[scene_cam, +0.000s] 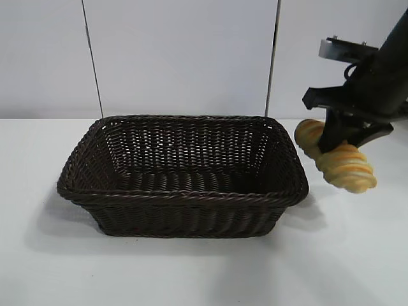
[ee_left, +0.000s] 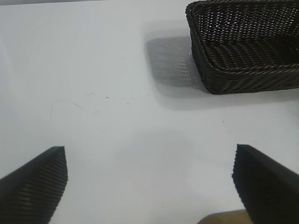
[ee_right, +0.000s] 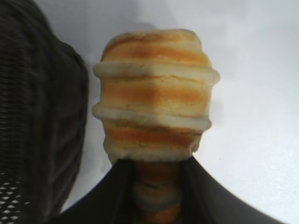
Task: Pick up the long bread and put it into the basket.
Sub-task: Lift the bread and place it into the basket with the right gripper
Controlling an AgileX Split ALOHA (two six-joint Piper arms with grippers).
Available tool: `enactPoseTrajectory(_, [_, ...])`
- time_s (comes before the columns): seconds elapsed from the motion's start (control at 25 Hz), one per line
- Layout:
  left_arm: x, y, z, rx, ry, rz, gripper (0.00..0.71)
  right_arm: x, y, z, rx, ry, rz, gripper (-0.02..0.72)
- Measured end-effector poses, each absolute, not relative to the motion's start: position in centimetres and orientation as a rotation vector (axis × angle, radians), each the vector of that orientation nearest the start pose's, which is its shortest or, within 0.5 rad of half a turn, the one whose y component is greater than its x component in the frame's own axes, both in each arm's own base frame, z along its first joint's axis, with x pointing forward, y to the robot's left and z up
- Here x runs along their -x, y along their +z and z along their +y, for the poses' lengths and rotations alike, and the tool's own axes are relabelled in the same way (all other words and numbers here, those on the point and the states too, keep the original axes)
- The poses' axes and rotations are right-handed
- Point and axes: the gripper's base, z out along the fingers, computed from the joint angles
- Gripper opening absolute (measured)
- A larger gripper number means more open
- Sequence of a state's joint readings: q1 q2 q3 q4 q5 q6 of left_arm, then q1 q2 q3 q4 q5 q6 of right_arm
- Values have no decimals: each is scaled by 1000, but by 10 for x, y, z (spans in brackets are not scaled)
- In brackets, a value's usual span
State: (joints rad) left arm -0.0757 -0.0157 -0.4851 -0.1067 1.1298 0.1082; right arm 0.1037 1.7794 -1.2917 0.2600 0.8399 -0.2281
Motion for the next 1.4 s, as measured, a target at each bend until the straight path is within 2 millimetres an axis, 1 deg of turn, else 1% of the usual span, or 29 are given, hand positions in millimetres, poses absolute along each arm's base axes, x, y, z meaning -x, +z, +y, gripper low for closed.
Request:
enactPoseTrajectory(0.12, [10,268,-8,-203,-110,2100,692,-365,242,66,284,294,2764,190])
enactPoseTrajectory(0.2, [10,268,-8,-203,-110,2100,692,-367,252,78,309,306,2747,189])
enactPoseTrajectory(0.32, [10,268,-8,-203,-110,2100,692,-366,269,107,380,333,2700,190])
enactPoseTrajectory(0.48, [10,268,-8,-203,-110,2100,692,-357,285,153,523,367,2633,190])
enactPoseTrajectory(0.56, [10,268,-8,-203,-110,2100,692,-350,288,174,682,321,2569,175])
enactPoseTrajectory(0.6, [10,268,-8,-203,-110,2100,692,-347,289,181,801,281,2519,147])
enactPoseTrajectory(0.64, [10,268,-8,-203,-110,2100,692,-343,289,189,958,226,2450,109])
enactPoseTrajectory(0.68, [10,268,-8,-203,-110,2100,692,-341,289,195,1102,176,2378,88])
enactPoseTrajectory(0.76, [10,268,-8,-203,-110,2100,692,-338,288,205,1385,81,2192,84])
enactPoseTrajectory(0.8, [10,268,-8,-203,-110,2100,692,-338,287,209,1485,48,2111,85])
enactPoseTrajectory(0.84, [10,268,-8,-203,-110,2100,692,-339,285,212,1546,33,2058,85])
enactPoseTrajectory(0.92, [10,268,-8,-203,-110,2100,692,-343,275,216,1626,18,1999,83])
enactPoseTrajectory(1.0, [10,268,-8,-203,-110,2100,692,-347,261,220,1668,21,2002,83])
enactPoseTrajectory(1.24, [10,268,-8,-203,-110,2100,692,-362,205,229,1723,51,2096,83])
enactPoseTrajectory(1.32, [10,268,-8,-203,-110,2100,692,-365,191,230,1715,59,2129,83])
enactPoseTrajectory(1.4, [10,268,-8,-203,-110,2100,692,-367,184,232,1697,71,2155,83])
